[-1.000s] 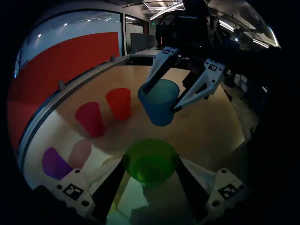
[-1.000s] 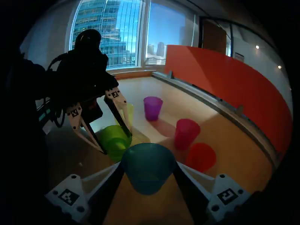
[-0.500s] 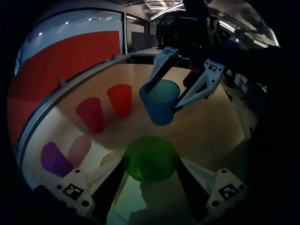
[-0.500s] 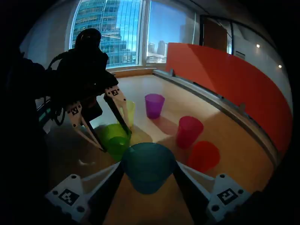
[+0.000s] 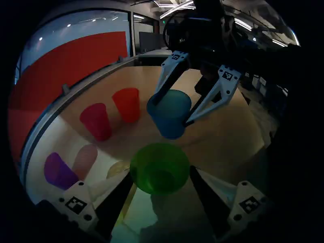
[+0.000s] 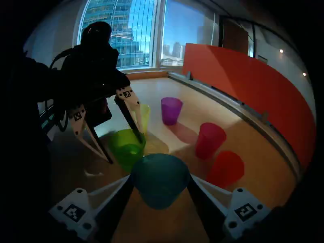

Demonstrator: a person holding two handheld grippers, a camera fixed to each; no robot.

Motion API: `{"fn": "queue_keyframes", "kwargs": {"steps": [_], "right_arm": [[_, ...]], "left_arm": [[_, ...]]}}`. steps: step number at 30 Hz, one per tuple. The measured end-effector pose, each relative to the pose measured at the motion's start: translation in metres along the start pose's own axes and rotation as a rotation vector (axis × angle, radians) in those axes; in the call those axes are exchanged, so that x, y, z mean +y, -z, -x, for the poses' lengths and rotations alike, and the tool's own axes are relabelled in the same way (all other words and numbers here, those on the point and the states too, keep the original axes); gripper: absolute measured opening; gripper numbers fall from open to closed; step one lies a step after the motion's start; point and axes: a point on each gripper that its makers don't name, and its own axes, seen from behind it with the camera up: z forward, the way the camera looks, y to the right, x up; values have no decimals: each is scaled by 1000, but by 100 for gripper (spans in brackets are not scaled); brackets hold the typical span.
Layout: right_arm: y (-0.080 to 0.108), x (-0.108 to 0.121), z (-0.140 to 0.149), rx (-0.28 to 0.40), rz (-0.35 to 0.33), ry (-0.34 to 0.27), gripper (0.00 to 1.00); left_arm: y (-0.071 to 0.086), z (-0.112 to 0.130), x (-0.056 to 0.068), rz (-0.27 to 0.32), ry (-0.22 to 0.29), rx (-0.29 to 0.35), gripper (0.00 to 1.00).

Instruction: Pour water

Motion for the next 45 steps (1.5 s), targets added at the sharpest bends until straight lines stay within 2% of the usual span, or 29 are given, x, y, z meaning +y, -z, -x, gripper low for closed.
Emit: {"fn": "queue_keyframes", "kwargs": {"steps": [12,21,37,42,45], "right_arm": [[-13,-6,11,-7,-6,6,92],[-19,-11,16,-3,-13,0,92],[-14,-12,25,-20,0,1,93],[-13,-13,30,-34,9,1,100],[-10,-15,30,-37,10,-5,100]], "left_arm": [[2,7,-5,-38,-20,-14,98],[5,12,-6,-42,-2,-18,98],[16,19,-4,-51,8,-19,98],[21,22,-4,-62,10,-21,98],[25,24,-4,-70,11,-21,98]]}}
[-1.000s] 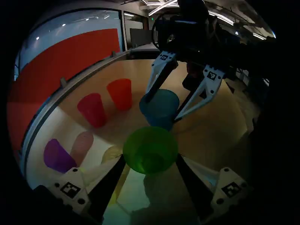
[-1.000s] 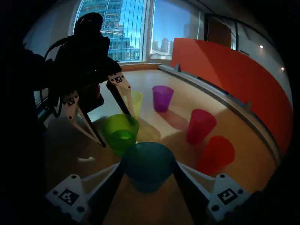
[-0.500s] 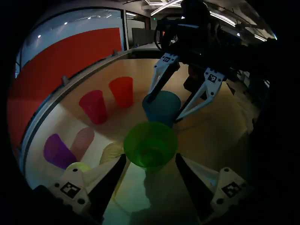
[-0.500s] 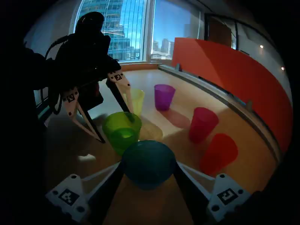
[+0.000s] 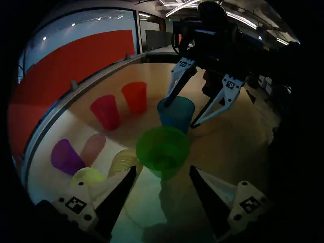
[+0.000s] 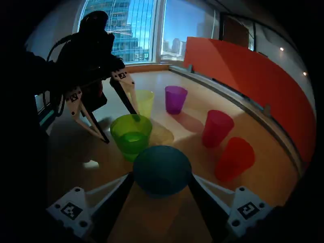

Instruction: Pour water

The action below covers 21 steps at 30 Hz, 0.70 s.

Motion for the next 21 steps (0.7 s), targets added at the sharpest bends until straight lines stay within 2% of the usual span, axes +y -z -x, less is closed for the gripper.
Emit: {"fn": "queue_keyframes", "kwargs": {"steps": [10,21], "right_arm": [[21,0,10,-4,52,-21,100],[47,-6,23,16,112,-67,100]], "left_arm": [[19,8,7,-21,23,11,98],[48,22,9,-85,65,21,98]]}}
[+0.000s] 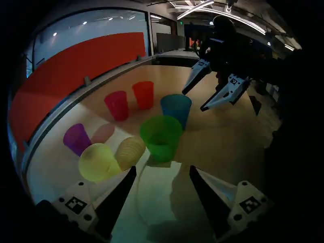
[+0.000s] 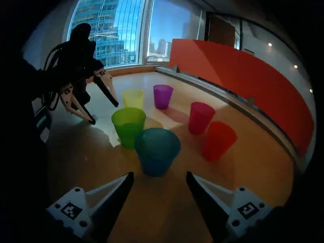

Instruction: Pour water

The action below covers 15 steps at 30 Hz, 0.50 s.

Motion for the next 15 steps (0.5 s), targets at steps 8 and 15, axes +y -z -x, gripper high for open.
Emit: {"fn": "queue_keyframes", "kwargs": {"steps": [8,15], "right_arm": [[11,-3,-4,32,25,-46,100],[20,10,-16,82,84,-110,100]], "left_arm": [[13,4,-3,-38,49,16,98],[25,3,-14,-110,85,57,98]]}}
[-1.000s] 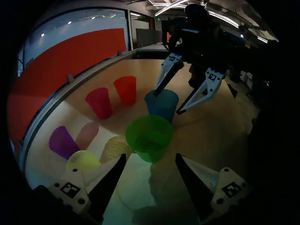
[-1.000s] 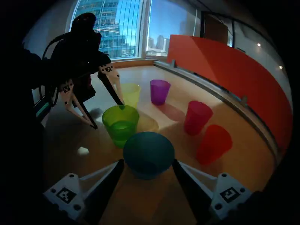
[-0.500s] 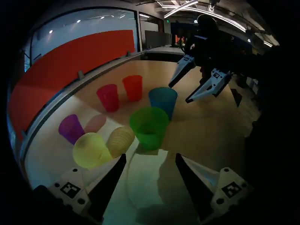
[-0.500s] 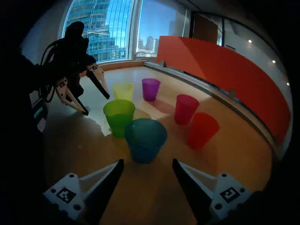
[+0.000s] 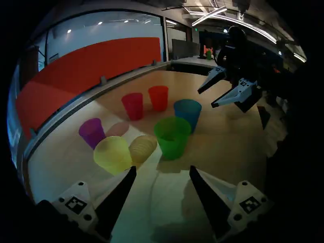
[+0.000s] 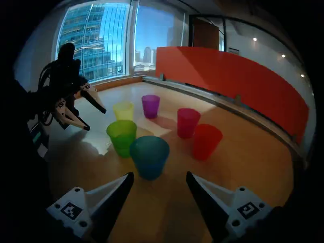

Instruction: Pour water

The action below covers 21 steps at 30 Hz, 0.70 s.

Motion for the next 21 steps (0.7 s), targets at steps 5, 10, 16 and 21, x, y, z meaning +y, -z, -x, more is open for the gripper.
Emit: {"fn": "queue_keyframes", "kwargs": {"steps": [5,10,16,21], "right_arm": [[6,15,-10,52,66,-36,100],[13,33,-21,107,147,-73,100],[19,56,-35,173,246,-100,100],[26,73,-49,231,324,-108,100]], "left_arm": [[6,-7,-15,-79,51,57,98],[16,-14,-32,-165,95,118,98],[28,-20,-50,-243,160,183,98],[41,-26,-67,-311,218,246,98]]}}
